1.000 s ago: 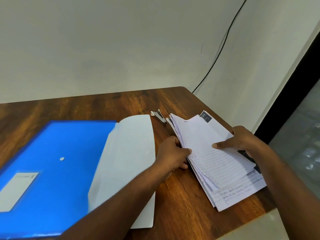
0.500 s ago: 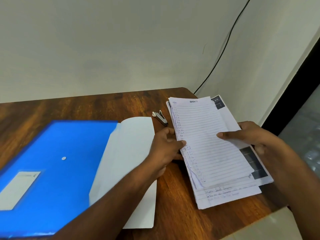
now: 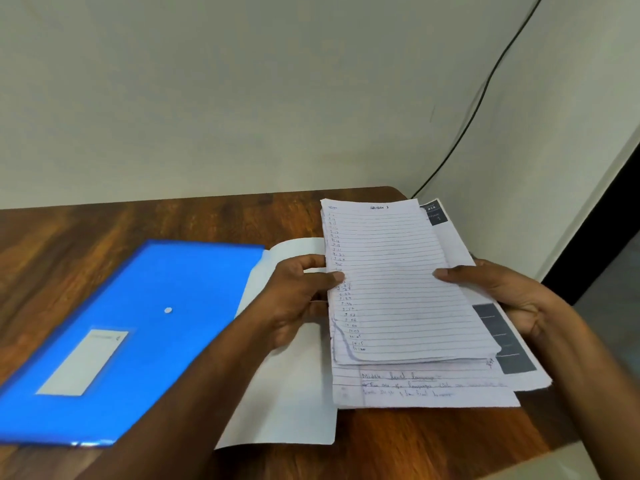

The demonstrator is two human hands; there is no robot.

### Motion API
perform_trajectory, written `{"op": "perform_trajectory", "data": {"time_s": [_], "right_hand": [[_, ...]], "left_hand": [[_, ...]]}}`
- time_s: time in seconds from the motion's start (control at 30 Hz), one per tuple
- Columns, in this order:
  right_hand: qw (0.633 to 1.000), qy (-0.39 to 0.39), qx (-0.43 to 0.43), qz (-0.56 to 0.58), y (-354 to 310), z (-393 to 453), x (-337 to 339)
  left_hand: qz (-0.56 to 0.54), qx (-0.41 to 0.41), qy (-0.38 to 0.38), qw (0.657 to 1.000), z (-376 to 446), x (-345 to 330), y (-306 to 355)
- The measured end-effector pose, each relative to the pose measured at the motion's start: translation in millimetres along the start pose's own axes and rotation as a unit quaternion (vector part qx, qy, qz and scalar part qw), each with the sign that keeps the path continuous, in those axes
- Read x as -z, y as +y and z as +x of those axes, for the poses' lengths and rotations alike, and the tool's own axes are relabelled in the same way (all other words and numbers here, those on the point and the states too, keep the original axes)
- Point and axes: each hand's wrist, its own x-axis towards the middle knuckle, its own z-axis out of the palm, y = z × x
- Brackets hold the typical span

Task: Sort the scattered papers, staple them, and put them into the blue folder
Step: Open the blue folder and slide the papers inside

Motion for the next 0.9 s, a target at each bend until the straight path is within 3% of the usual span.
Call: {"op": "perform_trajectory", "data": {"time_s": [0.2,0.4,0.9], "right_hand": [[0.997,-0.060,0.036,0.021,13,11,-33],[0.994,-0.084,-0.043,0.059,20,23,-60],[0.993,-0.097,-0.045,0.057,33,43,-85]], "left_hand": [[-0.011,0.014,0.013,1.000,-12,37,-2],[-0.018,0.007,0.016,1.000,-21,64,-1],[0.111,-0.002,0.118,0.987,-35,91,-2]]}}
